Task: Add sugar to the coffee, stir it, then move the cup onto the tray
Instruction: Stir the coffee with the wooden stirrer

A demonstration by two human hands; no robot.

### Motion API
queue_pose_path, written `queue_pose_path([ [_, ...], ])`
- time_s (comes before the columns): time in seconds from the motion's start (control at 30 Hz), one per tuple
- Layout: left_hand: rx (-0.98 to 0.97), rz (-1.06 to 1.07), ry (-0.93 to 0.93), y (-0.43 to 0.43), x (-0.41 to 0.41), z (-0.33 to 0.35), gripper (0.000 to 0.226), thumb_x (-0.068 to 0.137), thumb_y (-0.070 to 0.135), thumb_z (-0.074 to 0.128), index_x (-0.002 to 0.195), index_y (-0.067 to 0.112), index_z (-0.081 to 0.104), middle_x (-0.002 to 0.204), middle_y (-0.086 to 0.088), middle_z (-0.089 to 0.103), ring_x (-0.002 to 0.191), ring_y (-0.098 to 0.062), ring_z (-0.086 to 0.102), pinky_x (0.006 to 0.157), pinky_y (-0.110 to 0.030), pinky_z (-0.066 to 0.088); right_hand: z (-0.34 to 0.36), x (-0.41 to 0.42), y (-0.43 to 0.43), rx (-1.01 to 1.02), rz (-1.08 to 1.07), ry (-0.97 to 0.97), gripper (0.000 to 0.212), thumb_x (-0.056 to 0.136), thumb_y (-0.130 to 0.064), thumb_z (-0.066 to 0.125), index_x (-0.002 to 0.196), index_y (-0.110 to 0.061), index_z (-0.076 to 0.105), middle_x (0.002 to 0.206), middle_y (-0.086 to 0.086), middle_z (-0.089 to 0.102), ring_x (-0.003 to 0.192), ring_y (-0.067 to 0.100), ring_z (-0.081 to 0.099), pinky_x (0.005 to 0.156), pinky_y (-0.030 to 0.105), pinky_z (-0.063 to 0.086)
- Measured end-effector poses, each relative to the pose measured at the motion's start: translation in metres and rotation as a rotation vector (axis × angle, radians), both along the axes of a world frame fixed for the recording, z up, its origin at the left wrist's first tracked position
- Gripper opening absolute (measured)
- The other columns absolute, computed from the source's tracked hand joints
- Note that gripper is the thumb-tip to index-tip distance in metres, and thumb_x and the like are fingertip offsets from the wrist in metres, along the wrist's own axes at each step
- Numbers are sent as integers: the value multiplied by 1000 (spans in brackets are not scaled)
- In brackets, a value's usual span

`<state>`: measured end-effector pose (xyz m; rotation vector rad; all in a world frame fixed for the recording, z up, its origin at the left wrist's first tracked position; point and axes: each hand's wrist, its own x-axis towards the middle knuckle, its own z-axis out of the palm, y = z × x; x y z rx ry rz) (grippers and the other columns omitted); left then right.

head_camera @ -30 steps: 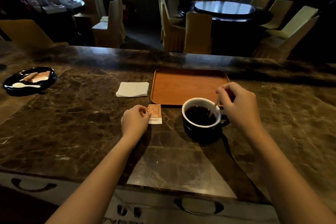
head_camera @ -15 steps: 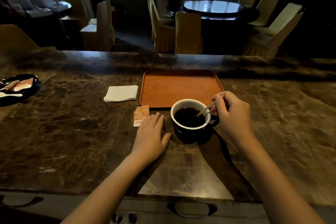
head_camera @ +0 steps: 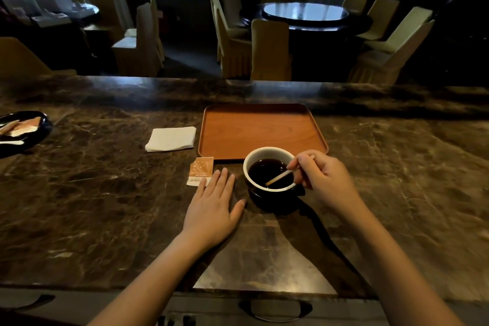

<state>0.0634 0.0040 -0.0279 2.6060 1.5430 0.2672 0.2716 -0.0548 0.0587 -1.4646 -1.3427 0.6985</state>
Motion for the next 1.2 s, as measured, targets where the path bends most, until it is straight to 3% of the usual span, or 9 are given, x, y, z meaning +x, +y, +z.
queue_pose_path([
  [0.2,32,4,-11,-1,1,-2,67,88,58,12,143,21,3,155,0,0,138,-7,-10,110,-30,-11,0,12,2,62,-179,-136,30,93,-13,44,70,-18,64,60,1,63,51,1,56,47,12,44],
  [0.33,31,5,-11,0,1,-2,67,88,58,11,143,22,3,155,1,-1,133,-4,-14,110,-30,-11,-6,6,11,94,-263,-139,30,92,-13,43,70,-17,63,62,1,63,56,12,60,54,31,52],
  [0.4,26,5,-13,-1,1,-2,67,87,59,10,143,22,3,155,1,-1,133,-3,-14,110,-30,-11,-9,0,14,85,-260,-129,28,93,-16,43,74,-17,64,63,0,63,57,10,60,57,35,54],
  [0.53,28,8,-14,-1,0,-1,67,87,59,10,143,23,4,155,1,0,134,-4,-13,110,-30,-11,-8,-11,12,82,-191,-126,27,94,-17,44,77,-19,64,65,-3,63,59,4,59,56,24,49],
  [0.73,28,8,-8,0,0,-2,68,86,60,9,143,23,3,155,1,0,134,-4,-13,110,-30,-11,2,-13,-4,16,-47,-76,27,95,-16,44,79,-17,65,65,-1,64,57,2,58,57,15,49],
  [0.83,21,5,0,1,0,-2,68,86,60,8,143,23,2,154,2,-1,132,-3,-16,109,-30,-12,16,-2,-6,-33,-28,-144,27,94,-16,45,77,-16,65,62,1,65,54,2,58,53,13,48],
  [1.03,-9,5,17,3,1,-3,67,87,60,9,143,24,0,155,2,-4,135,-6,-14,108,-31,-13,25,6,0,-3,-193,-382,28,94,-19,43,74,-17,62,62,3,64,57,15,62,52,29,51],
  [1.2,-28,5,33,4,1,-1,66,87,58,10,143,23,-1,155,2,-5,138,-9,-12,107,-32,-14,10,-2,7,34,-230,-300,26,95,-19,44,75,-22,61,65,-1,65,60,11,63,56,28,54],
])
